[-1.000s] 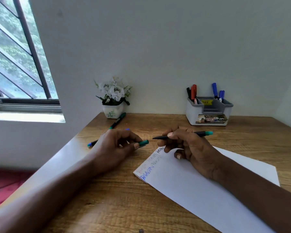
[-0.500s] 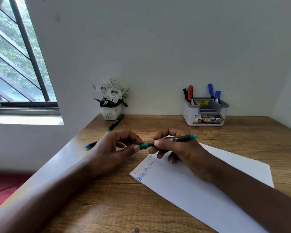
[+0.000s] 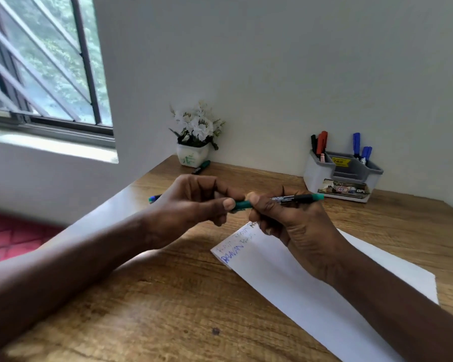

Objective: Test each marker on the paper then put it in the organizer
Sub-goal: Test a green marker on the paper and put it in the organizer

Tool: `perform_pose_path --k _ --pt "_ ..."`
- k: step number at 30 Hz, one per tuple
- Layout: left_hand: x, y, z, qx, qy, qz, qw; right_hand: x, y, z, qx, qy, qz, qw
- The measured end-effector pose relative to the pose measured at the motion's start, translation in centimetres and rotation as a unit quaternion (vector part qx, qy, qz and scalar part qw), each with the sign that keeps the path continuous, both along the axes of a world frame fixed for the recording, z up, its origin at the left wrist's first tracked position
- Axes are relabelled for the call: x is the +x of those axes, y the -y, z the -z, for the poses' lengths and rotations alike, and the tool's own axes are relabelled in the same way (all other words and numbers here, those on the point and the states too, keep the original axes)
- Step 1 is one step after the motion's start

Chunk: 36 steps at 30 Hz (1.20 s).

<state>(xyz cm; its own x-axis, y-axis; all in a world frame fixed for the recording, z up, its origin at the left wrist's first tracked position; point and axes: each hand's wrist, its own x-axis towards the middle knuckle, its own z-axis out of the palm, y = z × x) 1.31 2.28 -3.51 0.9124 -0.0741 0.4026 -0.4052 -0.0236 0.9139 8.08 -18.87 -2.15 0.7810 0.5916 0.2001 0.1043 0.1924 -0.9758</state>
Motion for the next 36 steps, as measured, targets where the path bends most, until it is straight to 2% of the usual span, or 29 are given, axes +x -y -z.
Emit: perform_pose_path --k 4,6,7,8,10,12,13,14,16,19,23,28,30,33,36 --pt "0.0 1.0 -0.2 -0.007 -0.004 -0.026 1.000 0.0 0.0 -0.7 -0.002 -0.002 0.002 1.000" --pt "0.2 1.5 -0.5 0.046 0.026 -0.071 0.996 0.1 0.2 -1.1 -0.002 0.025 0.012 1.000" --pt "0.3 1.6 -0.6 0.109 0.051 -0.108 0.987 0.2 0.4 -1.1 -0.002 0.046 0.021 0.999" --pt "0.4 1.4 -0.6 0.185 0.076 -0.148 0.968 0.4 0.5 -1.2 -0.004 0.078 0.037 0.996" --pt "0.5 0.7 -0.4 0.320 0.095 -0.209 0.919 1.1 0.8 -0.8 -0.036 0.199 0.098 0.974" --pt "0.3 -0.2 -0.3 0.418 0.072 -0.220 0.878 2.1 1.1 -0.1 -0.089 0.330 0.174 0.923" --pt "0.2 -0.6 -0.2 0.461 0.041 -0.207 0.862 2.5 1.3 0.2 -0.108 0.367 0.197 0.903" --pt "0.2 -0.9 -0.2 0.497 0.005 -0.191 0.847 2.8 1.5 0.5 -0.121 0.382 0.205 0.893" --pt "0.3 -1.2 0.0 0.545 -0.051 -0.170 0.820 3.1 1.8 0.6 -0.141 0.367 0.194 0.899" --pt "0.6 -0.9 0.0 0.580 -0.080 -0.167 0.793 3.4 1.9 0.5 -0.180 0.331 0.175 0.910" --pt "1.0 -0.8 0.2 0.598 -0.087 -0.170 0.778 4.0 1.8 1.0 -0.233 0.318 0.211 0.895" --pt "1.6 -1.0 0.3 0.599 -0.091 -0.143 0.783 5.0 2.1 0.7 -0.164 0.305 0.276 0.897" --pt "2.0 -1.1 0.1 0.609 -0.113 -0.120 0.776 5.5 2.5 0.2 -0.138 0.328 0.315 0.880" --pt "2.7 -1.4 -0.2 0.623 -0.117 -0.098 0.767 7.1 3.9 -1.0 -0.125 0.394 0.394 0.821" --pt "3.5 -1.8 -0.2 0.624 -0.118 -0.078 0.769 9.1 5.6 -3.4 -0.107 0.408 0.429 0.799"
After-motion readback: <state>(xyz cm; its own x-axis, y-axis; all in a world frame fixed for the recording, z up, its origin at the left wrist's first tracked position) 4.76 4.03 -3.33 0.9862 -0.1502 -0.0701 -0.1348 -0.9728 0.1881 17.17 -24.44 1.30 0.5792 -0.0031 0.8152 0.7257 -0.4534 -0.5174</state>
